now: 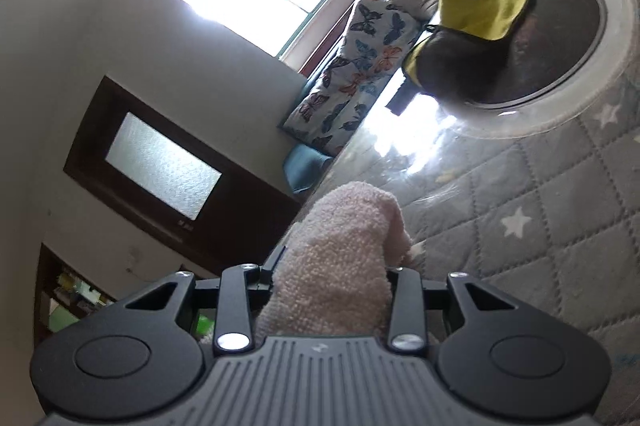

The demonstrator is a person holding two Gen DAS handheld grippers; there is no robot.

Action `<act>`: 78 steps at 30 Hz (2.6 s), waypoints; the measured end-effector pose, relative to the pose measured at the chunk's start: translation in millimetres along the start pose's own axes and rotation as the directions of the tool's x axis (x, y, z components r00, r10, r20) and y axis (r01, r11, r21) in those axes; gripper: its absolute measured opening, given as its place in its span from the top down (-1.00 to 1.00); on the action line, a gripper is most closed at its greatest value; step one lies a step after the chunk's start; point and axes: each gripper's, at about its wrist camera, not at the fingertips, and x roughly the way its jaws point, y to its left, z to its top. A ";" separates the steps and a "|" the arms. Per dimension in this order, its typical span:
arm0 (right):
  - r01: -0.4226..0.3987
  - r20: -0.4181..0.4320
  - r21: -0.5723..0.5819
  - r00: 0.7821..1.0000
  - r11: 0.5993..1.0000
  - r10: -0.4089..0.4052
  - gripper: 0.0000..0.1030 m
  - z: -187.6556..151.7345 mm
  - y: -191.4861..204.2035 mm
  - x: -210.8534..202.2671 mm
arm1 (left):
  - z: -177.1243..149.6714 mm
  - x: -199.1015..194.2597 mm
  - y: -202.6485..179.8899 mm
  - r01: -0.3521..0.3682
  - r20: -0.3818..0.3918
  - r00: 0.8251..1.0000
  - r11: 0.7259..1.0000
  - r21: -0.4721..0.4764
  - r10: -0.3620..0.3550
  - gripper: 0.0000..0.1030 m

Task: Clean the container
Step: 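Rub the towel over the bottle shoulder with the right tool, then wipe the bottle neck and green pump with the towel in the right tool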

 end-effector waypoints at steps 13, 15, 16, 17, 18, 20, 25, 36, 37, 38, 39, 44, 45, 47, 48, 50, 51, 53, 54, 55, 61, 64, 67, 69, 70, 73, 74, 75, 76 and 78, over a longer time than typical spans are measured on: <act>0.172 -0.013 -0.055 0.985 0.984 -0.173 0.32 -20.8 -13.4 -11.9 | 0.1 0.4 0.4 -0.002 0.000 1.000 1.000 0.002 0.002 -1.00; 0.216 -0.030 -0.109 0.975 0.970 -0.221 0.32 -28.9 -9.5 -13.4 | -0.1 1.1 0.7 -0.002 0.000 1.000 1.000 0.002 0.002 -1.00; 0.246 -0.041 -0.152 0.966 0.957 -0.255 0.32 -35.8 -5.0 -14.3 | 0.0 1.4 1.0 -0.002 0.000 1.000 1.000 0.002 0.002 -1.00; 0.267 -0.045 -0.184 0.959 0.946 -0.279 0.32 -41.3 -1.2 -15.4 | 0.2 1.6 1.5 -0.002 0.000 1.000 1.000 0.002 0.002 -1.00; 0.282 -0.040 -0.211 0.954 0.936 -0.296 0.32 -45.8 2.8 -18.0 | 0.2 1.7 1.7 -0.002 0.000 1.000 1.000 0.002 0.002 -1.00; 0.284 -0.028 -0.218 0.955 0.934 -0.296 0.35 -49.2 8.6 -26.2 | 0.2 1.5 1.7 -0.002 0.000 1.000 1.000 0.002 0.002 -1.00; 0.181 0.043 -0.161 0.983 0.970 -0.177 0.36 -40.0 25.9 -53.3 | 0.4 1.4 2.2 -0.002 0.000 1.000 1.000 0.002 0.002 -1.00; -0.025 0.048 -0.073 0.998 0.997 0.028 0.28 -17.5 28.1 -21.6 | 1.1 2.7 5.5 -0.006 0.000 1.000 1.000 -0.006 0.006 -1.00; -0.043 0.052 -0.050 0.998 0.998 0.045 0.28 -17.4 23.8 -20.1 | 1.1 2.8 5.8 -0.006 -0.001 1.000 1.000 -0.006 0.006 -1.00; -0.057 0.056 -0.038 0.997 0.998 0.059 0.28 -16.8 19.5 -18.7 | 1.2 2.8 6.2 -0.006 0.000 1.000 1.000 -0.006 0.006 -1.00; -0.064 0.059 -0.038 0.996 0.997 0.066 0.28 -16.9 16.4 -18.3 | 1.2 2.9 6.7 -0.006 0.000 1.000 1.000 -0.006 0.006 -1.00; -0.064 0.071 -0.012 0.995 0.998 0.065 0.31 -22.0 4.8 -20.8 | 1.6 3.4 8.5 -0.007 0.000 1.000 1.000 -0.005 0.007 -1.00; -0.055 0.071 0.000 0.996 0.999 0.054 0.31 -23.9 0.6 -20.7 | 1.7 3.5 8.8 -0.008 0.000 1.000 1.000 -0.004 0.008 -1.00; -0.038 0.072 0.019 0.997 0.999 0.036 0.31 -27.2 -6.6 -21.1 | 1.9 3.8 9.6 -0.008 0.000 1.000 1.000 -0.004 0.008 -1.00; -0.028 0.076 0.020 0.997 0.999 0.027 0.31 -28.3 -8.6 -22.3 | 2.1 3.9 10.0 -0.008 0.000 1.000 1.000 -0.004 0.008 -1.00; 0.006 0.085 0.017 0.996 1.000 -0.008 0.31 -30.3 -11.9 -25.7 | 2.0 3.7 8.9 -0.008 0.000 1.000 1.000 -0.003 0.008 -1.00; 0.039 0.085 0.007 0.996 0.999 -0.039 0.31 -30.7 -11.2 -27.9 | 1.6 3.2 6.7 -0.009 -0.001 1.000 1.000 -0.003 0.009 -1.00; 0.109 0.082 -0.023 0.991 0.994 -0.107 0.35 -31.9 -8.2 -31.7 | 1.1 3.2 5.5 -0.009 -0.001 1.000 1.000 -0.002 0.009 -1.00; 0.141 0.082 -0.042 0.987 0.989 -0.137 0.36 -32.6 -5.8 -33.9 | 1.4 3.8 7.7 -0.009 -0.001 1.000 1.000 -0.002 0.009 -1.00; 0.162 0.092 -0.064 0.983 0.985 -0.156 0.36 -33.1 -0.9 -38.0 | 1.8 4.3 9.2 -0.009 -0.001 1.000 1.000 -0.003 0.009 -1.00; 0.082 0.215 -0.172 0.976 0.982 -0.043 0.38 -23.0 56.3 -68.6 | 2.5 4.7 8.8 -0.009 0.000 1.000 1.000 -0.002 0.009 -1.00; 0.067 0.256 -0.300 0.967 0.951 0.013 0.38 -17.7 101.5 -74.1 | 2.2 5.9 8.5 -0.009 0.000 1.000 1.000 -0.003 0.009 -1.00; 0.101 0.243 -0.429 0.970 0.898 0.007 0.38 -20.2 136.2 -60.8 | 0.8 6.1 8.6 -0.008 0.000 1.000 1.000 -0.004 0.008 -1.00; 0.126 0.204 -0.486 0.979 0.865 -0.028 0.38 -25.7 144.5 -44.9 | 0.7 5.1 7.6 -0.009 0.000 1.000 1.000 -0.003 0.009 -1.00; 0.142 0.188 -0.514 0.981 0.846 -0.051 0.38 -30.0 146.9 -38.5 | 0.7 4.7 7.1 -0.009 0.000 1.000 1.000 -0.003 0.009 -1.00; 0.197 0.192 -0.609 0.976 0.769 -0.098 0.38 -47.4 152.3 -33.8 | 0.9 4.4 6.7 -0.009 0.000 1.000 1.000 -0.003 0.009 -1.00; 0.210 0.199 -0.631 0.974 0.747 -0.106 0.38 -51.2 155.1 -35.5 | 0.7 4.0 7.0 -0.008 0.000 1.000 1.000 -0.003 0.008 -1.00; 0.230 0.210 -0.651 0.970 0.723 -0.119 0.38 -54.6 159.0 -38.4 | 0.7 3.8 7.1 -0.008 0.000 1.000 1.000 -0.004 0.008 -1.00; 0.248 0.222 -0.665 0.966 0.704 -0.131 0.38 -56.7 161.9 -41.5 | 0.7 3.7 7.0 -0.008 0.000 1.000 1.000 -0.003 0.008 -1.00; 0.287 0.245 -0.692 0.956 0.663 -0.158 0.38 -59.2 165.9 -44.2 | 0.7 3.8 6.9 -0.009 0.000 1.000 1.000 -0.003 0.009 -1.00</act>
